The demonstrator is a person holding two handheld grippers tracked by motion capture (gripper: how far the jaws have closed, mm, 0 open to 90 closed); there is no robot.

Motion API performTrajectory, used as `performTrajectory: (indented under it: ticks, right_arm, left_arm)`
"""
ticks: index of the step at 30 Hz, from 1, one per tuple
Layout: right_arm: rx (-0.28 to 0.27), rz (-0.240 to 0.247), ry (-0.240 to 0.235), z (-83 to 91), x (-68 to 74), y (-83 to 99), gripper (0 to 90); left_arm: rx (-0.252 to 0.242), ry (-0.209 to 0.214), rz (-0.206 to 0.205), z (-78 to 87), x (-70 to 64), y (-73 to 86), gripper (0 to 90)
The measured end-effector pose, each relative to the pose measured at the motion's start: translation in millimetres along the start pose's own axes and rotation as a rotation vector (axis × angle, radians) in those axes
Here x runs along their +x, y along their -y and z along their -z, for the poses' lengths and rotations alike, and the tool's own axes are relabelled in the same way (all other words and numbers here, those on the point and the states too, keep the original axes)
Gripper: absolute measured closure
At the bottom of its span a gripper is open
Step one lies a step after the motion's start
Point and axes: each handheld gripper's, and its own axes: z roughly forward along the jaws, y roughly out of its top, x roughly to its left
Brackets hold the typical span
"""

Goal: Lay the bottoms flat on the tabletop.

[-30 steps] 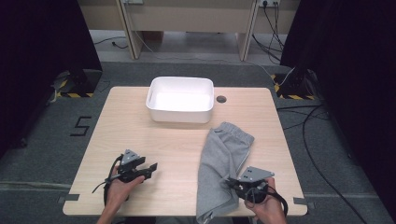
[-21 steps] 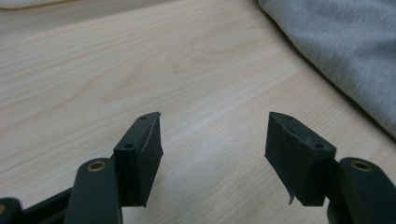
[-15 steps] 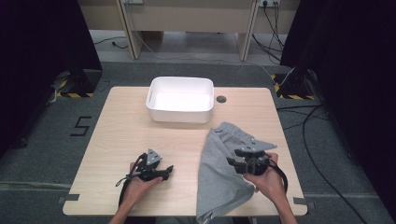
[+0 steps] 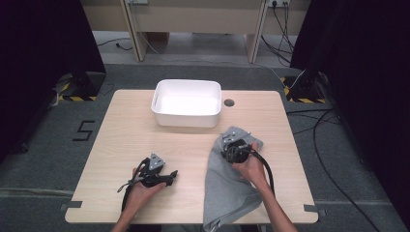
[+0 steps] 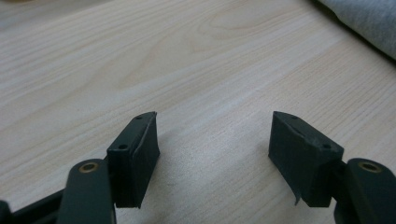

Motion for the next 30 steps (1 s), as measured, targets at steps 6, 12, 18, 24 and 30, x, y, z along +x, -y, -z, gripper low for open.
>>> performTrajectory:
  ticks: [6, 12, 18, 24, 30]
  right_arm:
    - [-0.146, -0.027, 0.057, 72.3, -5.2, 11.6, 87.1]
    - [-0.173, -0.106, 0.062, 103.8, -21.3, 47.7, 86.7]
    - [-0.203, -0.171, 0.065, 113.3, -34.7, 62.8, 86.9]
    - [-0.233, -0.085, 0.053, 111.9, -18.2, 33.4, 87.6]
    - [-0.195, -0.011, 0.003, 78.4, 3.9, 0.2, 87.5]
  left_arm:
    - [0.002, -0.001, -0.001, 0.8, 0.7, 0.6, 32.0]
    - [0.0, -0.003, 0.002, 1.4, 1.6, 1.2, 32.0]
    - [0.001, -0.005, 0.004, 1.5, 1.8, 1.3, 32.0]
    - [0.001, -0.007, 0.003, 1.6, 1.9, 1.3, 32.0]
    - [0.001, -0.007, 0.004, 1.6, 2.0, 1.3, 32.0]
